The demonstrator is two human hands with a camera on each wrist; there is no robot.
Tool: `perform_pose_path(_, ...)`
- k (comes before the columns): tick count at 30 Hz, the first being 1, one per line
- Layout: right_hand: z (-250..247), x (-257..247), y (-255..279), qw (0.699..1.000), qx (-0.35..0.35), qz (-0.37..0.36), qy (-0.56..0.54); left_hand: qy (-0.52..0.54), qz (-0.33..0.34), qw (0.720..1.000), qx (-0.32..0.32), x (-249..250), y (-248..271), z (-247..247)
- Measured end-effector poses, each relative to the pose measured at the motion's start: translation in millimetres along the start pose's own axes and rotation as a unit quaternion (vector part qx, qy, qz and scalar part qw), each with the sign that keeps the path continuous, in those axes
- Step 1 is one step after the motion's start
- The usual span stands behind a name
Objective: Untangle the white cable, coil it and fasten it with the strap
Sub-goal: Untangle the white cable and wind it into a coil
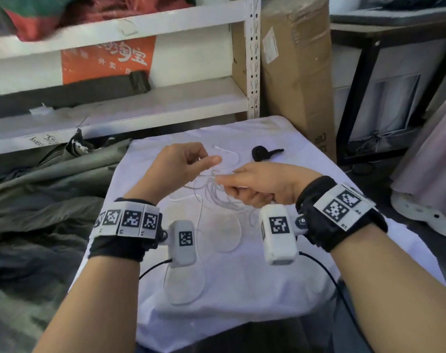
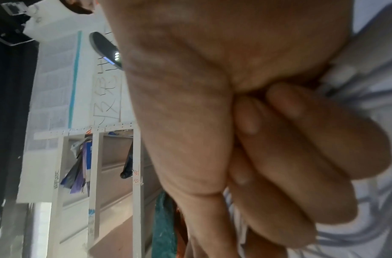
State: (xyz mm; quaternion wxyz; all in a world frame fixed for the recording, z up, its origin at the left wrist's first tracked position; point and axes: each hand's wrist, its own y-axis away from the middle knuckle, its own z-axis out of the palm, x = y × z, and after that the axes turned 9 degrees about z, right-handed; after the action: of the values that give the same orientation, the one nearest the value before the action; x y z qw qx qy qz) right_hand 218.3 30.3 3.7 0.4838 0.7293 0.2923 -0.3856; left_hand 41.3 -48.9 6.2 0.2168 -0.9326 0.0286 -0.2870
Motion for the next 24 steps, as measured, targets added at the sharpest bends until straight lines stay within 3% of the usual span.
perform_pose_path(4, -4, 2, 2, 0.993, -0.046, -0.033, -0.108, 0.001, 0.021, 0.999, 0.025, -1, 0, 3)
perform_pose_path(7, -13, 3, 3, 0.953, -0.097, -0.086, -0.274, 0.021, 0.026, 0.999, 0.032, -1, -1, 2)
perform_pose_path(11, -25, 4, -3, 0.857, -0.128, -0.194, -0.460, 0.070, -0.017, 0.997, 0.006, -1, -2, -6)
perform_pose_path(13, -33, 5, -4, 0.782, -0.141, -0.252, -0.552, 0.018, -0.026, 0.999, -0.029, -7, 0, -9)
perform_pose_path(16, -48, 10, -2, 0.676, -0.086, -0.312, -0.662, 0.023, -0.063, 0.997, -0.033, -21, 3, -10)
perform_pose_path(18, -54, 16, 0, 0.633, -0.012, -0.320, -0.705, 0.006, -0.099, 0.995, -0.020, -29, 4, -11)
perform_pose_path(20, -54, 22, -1, 0.619, 0.061, -0.309, -0.720, -0.075, -0.122, 0.989, -0.030, -33, 3, -13)
perform_pose_path(24, -52, 30, -14, 0.635, 0.138, -0.282, -0.705, -0.098, -0.181, 0.979, -0.002, -41, 2, -10)
